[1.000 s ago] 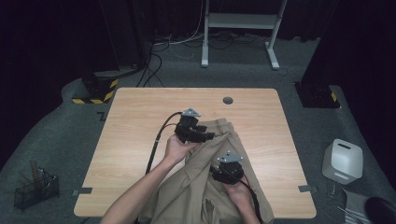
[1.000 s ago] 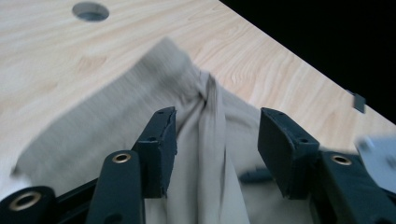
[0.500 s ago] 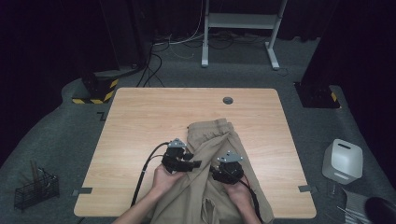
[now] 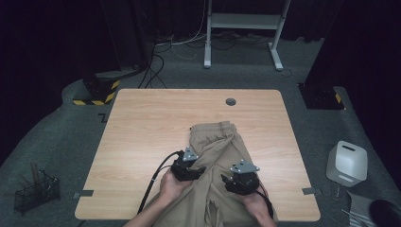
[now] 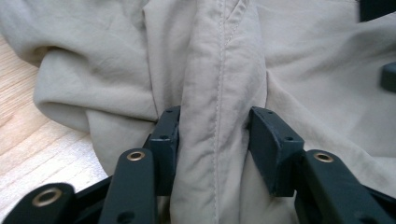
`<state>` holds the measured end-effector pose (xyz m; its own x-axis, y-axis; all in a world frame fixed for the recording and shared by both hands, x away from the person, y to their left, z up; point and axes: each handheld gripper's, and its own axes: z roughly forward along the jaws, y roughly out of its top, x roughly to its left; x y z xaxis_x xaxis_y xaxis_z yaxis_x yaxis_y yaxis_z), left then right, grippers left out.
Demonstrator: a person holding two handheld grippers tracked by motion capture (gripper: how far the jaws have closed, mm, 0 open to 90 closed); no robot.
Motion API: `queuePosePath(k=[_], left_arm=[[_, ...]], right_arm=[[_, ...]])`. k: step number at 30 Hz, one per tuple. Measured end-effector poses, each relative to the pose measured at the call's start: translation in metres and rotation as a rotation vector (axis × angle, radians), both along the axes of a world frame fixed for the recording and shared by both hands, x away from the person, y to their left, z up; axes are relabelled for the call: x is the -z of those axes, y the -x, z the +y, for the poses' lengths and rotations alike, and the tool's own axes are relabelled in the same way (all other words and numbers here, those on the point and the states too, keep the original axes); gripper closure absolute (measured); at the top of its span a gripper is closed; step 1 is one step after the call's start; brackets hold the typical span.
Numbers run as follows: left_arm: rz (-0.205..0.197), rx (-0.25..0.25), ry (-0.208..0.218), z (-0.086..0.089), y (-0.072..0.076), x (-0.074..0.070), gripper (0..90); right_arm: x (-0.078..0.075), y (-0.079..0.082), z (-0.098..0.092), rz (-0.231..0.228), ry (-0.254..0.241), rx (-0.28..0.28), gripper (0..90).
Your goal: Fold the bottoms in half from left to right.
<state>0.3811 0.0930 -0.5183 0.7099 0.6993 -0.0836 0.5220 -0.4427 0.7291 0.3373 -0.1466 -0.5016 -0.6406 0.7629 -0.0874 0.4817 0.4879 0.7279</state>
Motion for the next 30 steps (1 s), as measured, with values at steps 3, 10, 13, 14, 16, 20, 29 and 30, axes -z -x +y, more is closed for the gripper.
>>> queuePosePath(k=[3, 10, 13, 14, 16, 20, 29, 30], left_arm=[[-0.005, 0.004, -0.007, 0.000, 0.000, 0.000, 56.8], [-0.024, 0.001, -0.037, 0.001, 0.000, -0.001, 58.0], [-0.024, -0.004, -0.042, 0.003, -0.002, -0.001, 58.4], [-0.019, -0.007, -0.039, 0.004, -0.003, -0.001, 58.5], [-0.019, -0.009, -0.046, 0.005, -0.005, -0.001, 58.9], [-0.025, -0.019, -0.052, 0.008, -0.009, -0.001, 59.7], [-0.025, -0.063, -0.030, 0.025, -0.026, 0.000, 63.8], [-0.027, -0.069, -0.028, 0.027, -0.027, 0.000, 64.1]], right_arm=[[-0.001, 0.002, -0.012, 0.009, 0.003, 0.020, 39.2], [0.014, -0.004, -0.016, 0.076, 0.030, 0.024, 38.9], [0.016, -0.007, -0.015, 0.080, -0.002, 0.025, 38.6], [0.016, -0.009, -0.013, 0.081, -0.005, 0.028, 38.5], [0.017, -0.011, -0.010, 0.079, -0.010, 0.033, 38.4], [0.017, -0.018, -0.003, 0.079, -0.007, 0.033, 38.3], [0.018, -0.034, 0.015, 0.068, -0.017, 0.045, 38.4], [0.018, -0.036, 0.018, 0.069, -0.017, 0.047, 38.3]])
